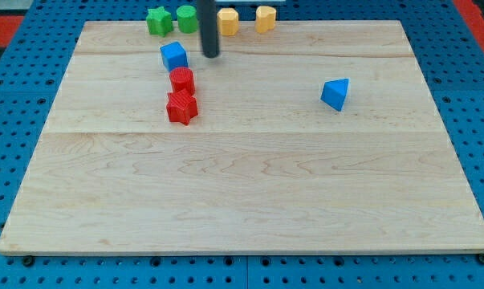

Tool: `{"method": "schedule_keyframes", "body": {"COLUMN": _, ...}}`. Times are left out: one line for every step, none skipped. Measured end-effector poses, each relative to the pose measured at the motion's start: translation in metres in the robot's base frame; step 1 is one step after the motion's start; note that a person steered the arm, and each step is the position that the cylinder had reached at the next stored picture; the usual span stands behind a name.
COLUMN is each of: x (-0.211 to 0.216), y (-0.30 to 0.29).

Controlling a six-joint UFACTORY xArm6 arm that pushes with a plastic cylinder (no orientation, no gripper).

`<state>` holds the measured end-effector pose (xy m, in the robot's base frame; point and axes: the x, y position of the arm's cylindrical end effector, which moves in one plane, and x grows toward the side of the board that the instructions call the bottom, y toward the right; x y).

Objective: Place blue triangle below red star

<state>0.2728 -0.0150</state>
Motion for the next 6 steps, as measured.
{"method": "schedule_keyframes", "body": {"x": 0.000, "y": 0.120}}
{"method": "schedule_keyframes", "body": {"x": 0.028, "y": 0.208}}
{"method": "schedule_keyframes", "body": {"x": 0.069, "y": 0.216}}
{"method": "schedule_keyframes", "body": {"x": 0.087, "y": 0.160}}
{"method": "schedule_keyframes", "body": {"x": 0.116, "y": 0.108}}
{"method": "schedule_keyframes", "body": {"x": 0.155, "y": 0.084}}
